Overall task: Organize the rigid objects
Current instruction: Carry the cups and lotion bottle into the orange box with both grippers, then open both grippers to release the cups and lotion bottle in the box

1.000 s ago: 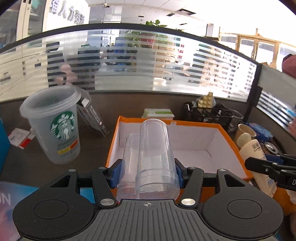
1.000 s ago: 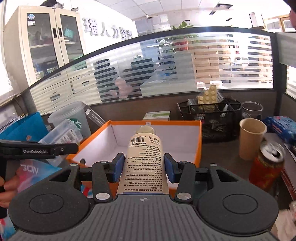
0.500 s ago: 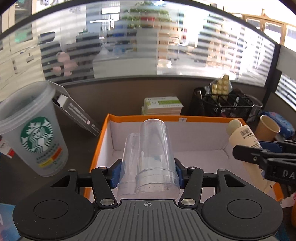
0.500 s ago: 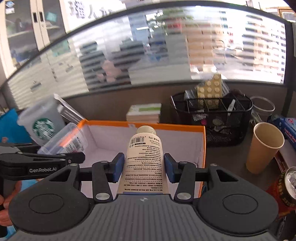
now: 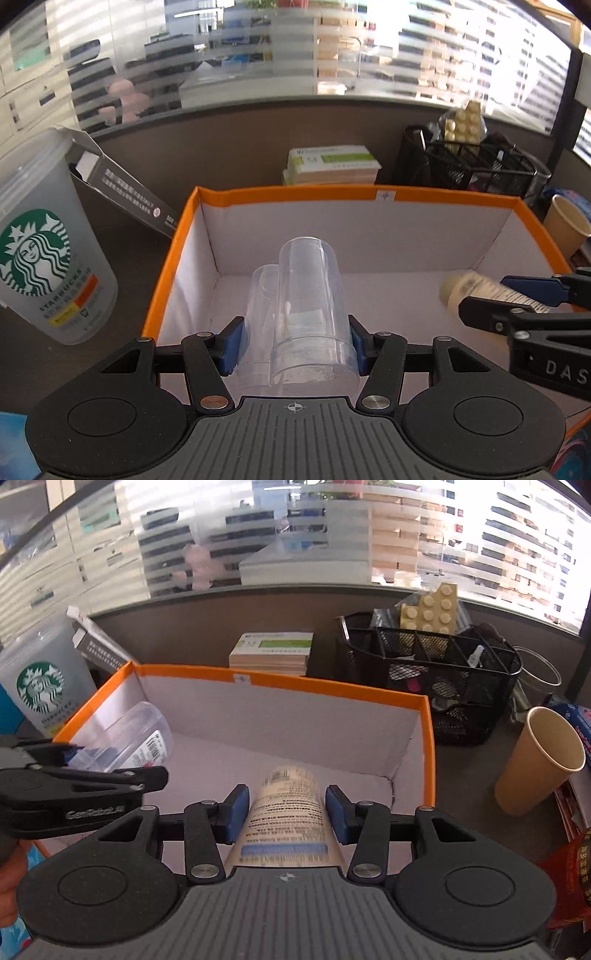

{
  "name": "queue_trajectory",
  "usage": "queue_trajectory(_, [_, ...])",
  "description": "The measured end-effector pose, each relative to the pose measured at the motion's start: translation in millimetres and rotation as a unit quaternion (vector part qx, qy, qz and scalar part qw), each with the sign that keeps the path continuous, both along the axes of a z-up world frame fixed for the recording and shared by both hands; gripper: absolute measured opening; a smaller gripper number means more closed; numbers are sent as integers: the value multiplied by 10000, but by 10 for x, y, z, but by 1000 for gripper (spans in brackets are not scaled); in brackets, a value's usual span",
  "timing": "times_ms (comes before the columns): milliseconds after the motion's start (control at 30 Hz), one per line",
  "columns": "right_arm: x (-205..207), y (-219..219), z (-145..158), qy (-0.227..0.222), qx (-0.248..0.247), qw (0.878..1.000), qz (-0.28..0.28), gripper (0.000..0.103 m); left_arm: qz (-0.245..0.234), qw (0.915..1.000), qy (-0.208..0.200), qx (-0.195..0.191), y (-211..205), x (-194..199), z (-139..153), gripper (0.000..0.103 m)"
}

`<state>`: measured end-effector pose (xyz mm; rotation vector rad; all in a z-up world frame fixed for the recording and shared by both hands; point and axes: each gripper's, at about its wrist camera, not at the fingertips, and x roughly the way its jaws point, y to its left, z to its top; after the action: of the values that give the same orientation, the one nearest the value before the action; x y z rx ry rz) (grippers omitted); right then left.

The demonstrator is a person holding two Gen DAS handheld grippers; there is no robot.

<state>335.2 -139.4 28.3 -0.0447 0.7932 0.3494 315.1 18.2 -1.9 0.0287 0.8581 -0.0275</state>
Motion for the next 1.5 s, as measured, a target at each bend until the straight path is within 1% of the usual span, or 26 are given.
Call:
queue_trajectory(33, [-2, 23, -5, 4, -60, 10000, 15, 23, -5, 10000, 36, 34, -9, 12, -23, 54])
queue_trajectory(267, [43, 109, -18, 95, -311, 9994, 77, 23, -51, 9998, 126, 146, -41, 11, -57, 54])
queue_trajectory(500, [4, 144, -57, 160, -326, 9992, 144, 23, -26, 9994, 234, 237, -51, 60, -78, 54])
queue_trajectory(767, [-20, 152, -64, 169, -295, 9993, 149, 23, -10, 9983, 350, 476, -101, 79, -131, 56])
queue_trajectory(867, [-48, 136, -62, 153, -309, 9993, 140, 23, 11, 9982, 377, 475, -104, 80, -155, 62])
queue_trajectory(933, [-72, 112, -60, 133, -317, 9993, 124, 24, -42, 9984, 374, 428, -118, 73, -147, 73])
queue_trajectory(1000, [-102, 83, -48, 104, -307, 9994, 80, 26, -94, 9985, 322, 431, -155, 46, -126, 81])
queue_trajectory(1067, [-137, 61, -26, 70, -308, 9995, 64, 27, -138, 9982, 224, 536, -213, 3, -83, 88])
queue_trajectory(1100, [-160, 50, -7, 42, -296, 9995, 54, 31, -121, 9978, 137, 638, -242, -23, -55, 98])
queue_trajectory(1133, [-183, 37, 15, 5, -280, 9996, 38, 36, -80, 9967, -26, 802, -275, -64, -9, 102])
queue_trajectory(1200, [-235, 22, 64, -82, -284, 9996, 19, 37, -47, 9942, -265, 1039, -316, -131, 78, 103])
queue_trajectory(1233, [-261, 17, 93, -122, -287, 9995, 24, 37, -48, 9938, -319, 1068, -321, -160, 123, 103])
queue_trajectory(1367, [-384, -13, 218, -281, -234, 9993, 28, 38, -40, 9944, -421, 973, -276, -279, 297, 103])
queue_trajectory(1500, [-568, -35, 359, -500, -189, 9986, 40, 41, -11, 9943, -554, 916, -250, -484, 420, 103])
